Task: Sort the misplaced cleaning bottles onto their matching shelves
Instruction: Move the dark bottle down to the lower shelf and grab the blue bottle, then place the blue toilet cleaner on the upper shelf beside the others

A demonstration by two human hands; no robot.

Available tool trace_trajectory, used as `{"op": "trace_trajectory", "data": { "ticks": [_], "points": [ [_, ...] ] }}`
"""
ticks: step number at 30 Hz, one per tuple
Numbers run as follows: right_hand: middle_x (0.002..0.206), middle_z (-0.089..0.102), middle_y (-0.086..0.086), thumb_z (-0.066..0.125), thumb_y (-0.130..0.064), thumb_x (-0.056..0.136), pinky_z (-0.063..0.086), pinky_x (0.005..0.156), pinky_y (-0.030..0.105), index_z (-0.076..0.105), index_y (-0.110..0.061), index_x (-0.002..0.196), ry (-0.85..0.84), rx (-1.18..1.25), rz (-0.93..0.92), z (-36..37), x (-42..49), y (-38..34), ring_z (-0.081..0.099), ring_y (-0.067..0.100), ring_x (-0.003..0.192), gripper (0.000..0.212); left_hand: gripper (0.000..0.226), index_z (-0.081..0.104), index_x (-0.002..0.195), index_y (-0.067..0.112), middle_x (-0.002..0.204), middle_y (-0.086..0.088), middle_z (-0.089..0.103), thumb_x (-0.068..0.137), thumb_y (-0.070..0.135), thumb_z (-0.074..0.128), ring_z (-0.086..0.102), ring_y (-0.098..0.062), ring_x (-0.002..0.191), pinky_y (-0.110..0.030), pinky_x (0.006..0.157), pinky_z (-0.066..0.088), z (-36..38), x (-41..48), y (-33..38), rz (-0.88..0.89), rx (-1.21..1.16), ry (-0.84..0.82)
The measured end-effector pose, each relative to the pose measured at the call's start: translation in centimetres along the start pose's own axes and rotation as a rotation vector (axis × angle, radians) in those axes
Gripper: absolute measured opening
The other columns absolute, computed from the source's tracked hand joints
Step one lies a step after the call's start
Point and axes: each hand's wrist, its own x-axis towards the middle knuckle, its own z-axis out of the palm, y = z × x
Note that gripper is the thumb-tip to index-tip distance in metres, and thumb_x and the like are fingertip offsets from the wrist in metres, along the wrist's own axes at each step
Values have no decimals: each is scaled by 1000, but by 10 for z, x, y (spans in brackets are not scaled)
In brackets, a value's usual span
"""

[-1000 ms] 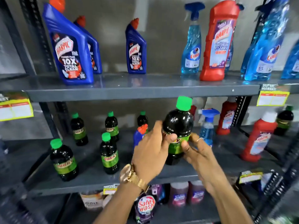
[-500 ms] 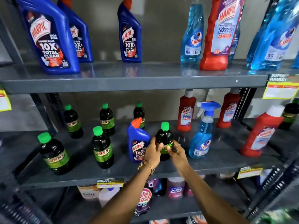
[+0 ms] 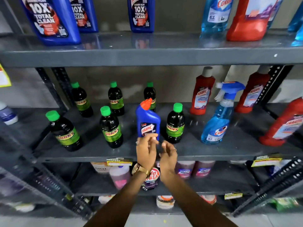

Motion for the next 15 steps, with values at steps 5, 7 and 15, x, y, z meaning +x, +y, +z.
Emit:
{"op": "trace_trajectory", "data": {
  "ticks": [5, 7, 15],
  "points": [
    [150, 39, 10, 51, -16, 95, 27, 110, 18, 34, -7, 145, -194, -367, -289, 20, 12, -12, 38, 16, 136, 53, 54, 49, 122, 3, 116, -16, 56, 83, 41, 45, 50, -29, 106, -41, 97, 32, -13, 32, -9, -169, 154, 205],
    [147, 43, 12, 52, -13, 95, 25, 101, 8, 35, -5, 144, -238, -392, -361, 29, 20, -18, 40, 12, 130, 53, 49, 43, 128, 1, 122, -14, 56, 90, 33, 47, 52, -25, 111, -42, 104, 39, -14, 41, -12, -224, 8, 45],
    [117, 63, 16, 59, -6, 89, 48, 96, 32, 50, -1, 125, -212, -416, -402, 14, 9, -24, 61, 25, 108, 38, 23, 49, 107, 3, 97, -8, 64, 93, 21, 51, 61, -23, 87, -31, 81, 53, -35, 25, -12, -202, -45, -101]
  ]
}}
